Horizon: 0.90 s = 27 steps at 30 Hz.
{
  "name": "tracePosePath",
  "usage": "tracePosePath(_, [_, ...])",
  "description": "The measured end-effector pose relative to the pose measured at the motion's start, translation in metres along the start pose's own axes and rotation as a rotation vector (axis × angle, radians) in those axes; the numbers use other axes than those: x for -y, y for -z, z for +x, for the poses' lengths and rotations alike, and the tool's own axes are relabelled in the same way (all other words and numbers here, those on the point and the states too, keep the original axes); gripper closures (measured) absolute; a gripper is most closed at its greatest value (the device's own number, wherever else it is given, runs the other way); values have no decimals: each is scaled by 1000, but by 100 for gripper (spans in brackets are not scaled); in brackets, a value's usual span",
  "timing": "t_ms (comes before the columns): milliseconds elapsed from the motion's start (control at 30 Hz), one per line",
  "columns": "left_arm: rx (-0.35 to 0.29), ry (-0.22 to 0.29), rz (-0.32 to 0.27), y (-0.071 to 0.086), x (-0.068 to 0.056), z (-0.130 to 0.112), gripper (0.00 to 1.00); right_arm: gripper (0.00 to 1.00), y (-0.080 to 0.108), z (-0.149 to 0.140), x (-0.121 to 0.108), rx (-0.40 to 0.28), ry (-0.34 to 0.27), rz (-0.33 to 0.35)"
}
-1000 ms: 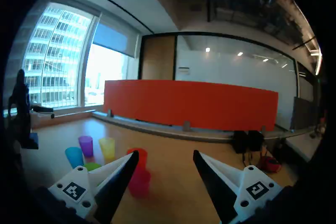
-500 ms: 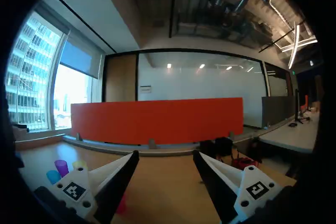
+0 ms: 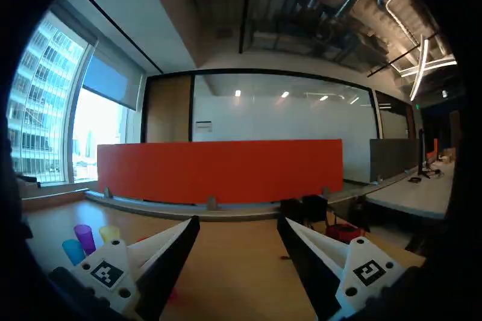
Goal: Pour water
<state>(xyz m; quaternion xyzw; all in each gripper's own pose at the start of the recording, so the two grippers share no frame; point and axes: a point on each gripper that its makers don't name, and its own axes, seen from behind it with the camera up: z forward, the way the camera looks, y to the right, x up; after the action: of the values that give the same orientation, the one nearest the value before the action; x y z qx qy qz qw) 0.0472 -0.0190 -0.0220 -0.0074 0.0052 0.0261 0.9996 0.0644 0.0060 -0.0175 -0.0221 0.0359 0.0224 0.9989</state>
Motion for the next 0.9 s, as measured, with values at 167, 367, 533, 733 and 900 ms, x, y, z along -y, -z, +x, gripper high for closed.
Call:
tracePosePath(167, [-6,-9,21,-4,1,-8,6,0,2,-5,2,17,7,5])
tracePosePath(367, [1,-36,36,-7,-2,-27,6,0,2,-4,2,22,18,2])
tracePosePath(533, [6,-43,50,-10,-5,-42,6,0,0,1,4,14,17,5])
tracePosePath(733, [0,-15,54,-13,-9,-56,6,0,-1,8,10,9,3,13])
tracePosePath(900, [-15,10,61,-14,-9,-61,6,0,-1,8,12,11,6,14])
